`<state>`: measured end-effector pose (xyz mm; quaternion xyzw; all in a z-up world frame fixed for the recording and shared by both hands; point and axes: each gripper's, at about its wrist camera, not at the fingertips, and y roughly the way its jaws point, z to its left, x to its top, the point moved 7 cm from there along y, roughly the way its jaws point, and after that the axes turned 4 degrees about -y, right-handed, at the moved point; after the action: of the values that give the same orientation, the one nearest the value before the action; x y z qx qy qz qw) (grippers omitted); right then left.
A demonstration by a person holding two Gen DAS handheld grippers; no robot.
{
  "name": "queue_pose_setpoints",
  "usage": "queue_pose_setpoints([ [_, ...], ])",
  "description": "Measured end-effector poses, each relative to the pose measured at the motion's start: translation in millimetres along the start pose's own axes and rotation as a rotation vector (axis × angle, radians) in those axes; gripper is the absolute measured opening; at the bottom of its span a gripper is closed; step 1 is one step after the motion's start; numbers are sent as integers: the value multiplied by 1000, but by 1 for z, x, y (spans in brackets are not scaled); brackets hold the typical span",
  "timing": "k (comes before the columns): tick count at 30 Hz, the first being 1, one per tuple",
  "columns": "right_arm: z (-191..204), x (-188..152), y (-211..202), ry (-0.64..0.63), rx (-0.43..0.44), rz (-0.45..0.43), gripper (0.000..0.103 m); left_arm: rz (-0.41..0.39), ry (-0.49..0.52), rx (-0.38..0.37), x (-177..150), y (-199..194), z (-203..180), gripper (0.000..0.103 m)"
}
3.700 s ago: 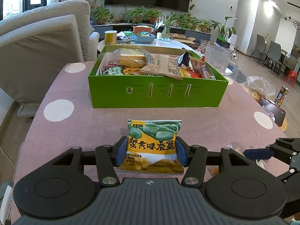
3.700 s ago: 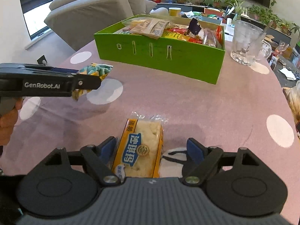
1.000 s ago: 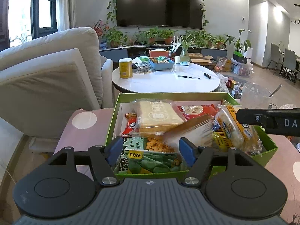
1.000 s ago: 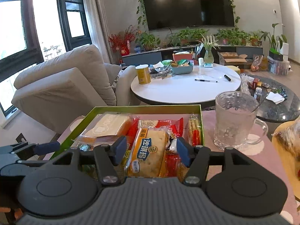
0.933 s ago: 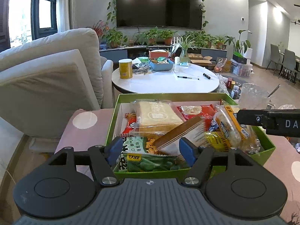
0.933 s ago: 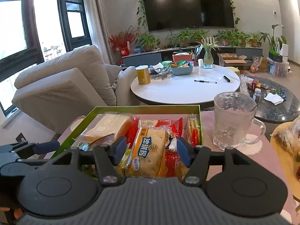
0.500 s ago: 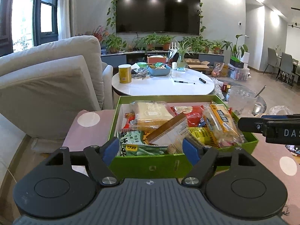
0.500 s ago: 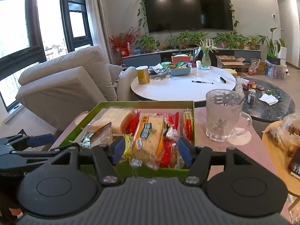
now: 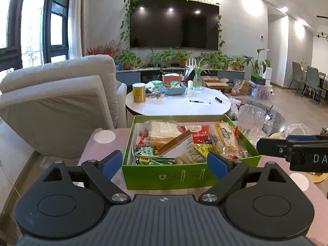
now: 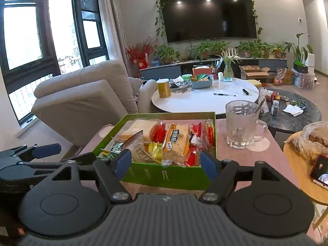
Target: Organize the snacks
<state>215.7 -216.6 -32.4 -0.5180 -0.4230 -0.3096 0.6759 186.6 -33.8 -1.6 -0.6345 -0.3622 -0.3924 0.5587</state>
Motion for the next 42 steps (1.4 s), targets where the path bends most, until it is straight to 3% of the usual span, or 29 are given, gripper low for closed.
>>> queue_pose_setpoints([
  [13, 11, -17, -29, 15, 0, 21, 65, -2, -18, 39, -20, -44, -1, 92],
  [19, 19, -24, -44, -2, 9, 9, 65, -25, -10, 48, -23, -60, -5, 100],
  [42, 27, -34, -71, 23, 2, -8, 65, -41, 32, 88, -30, -91, -5, 103],
])
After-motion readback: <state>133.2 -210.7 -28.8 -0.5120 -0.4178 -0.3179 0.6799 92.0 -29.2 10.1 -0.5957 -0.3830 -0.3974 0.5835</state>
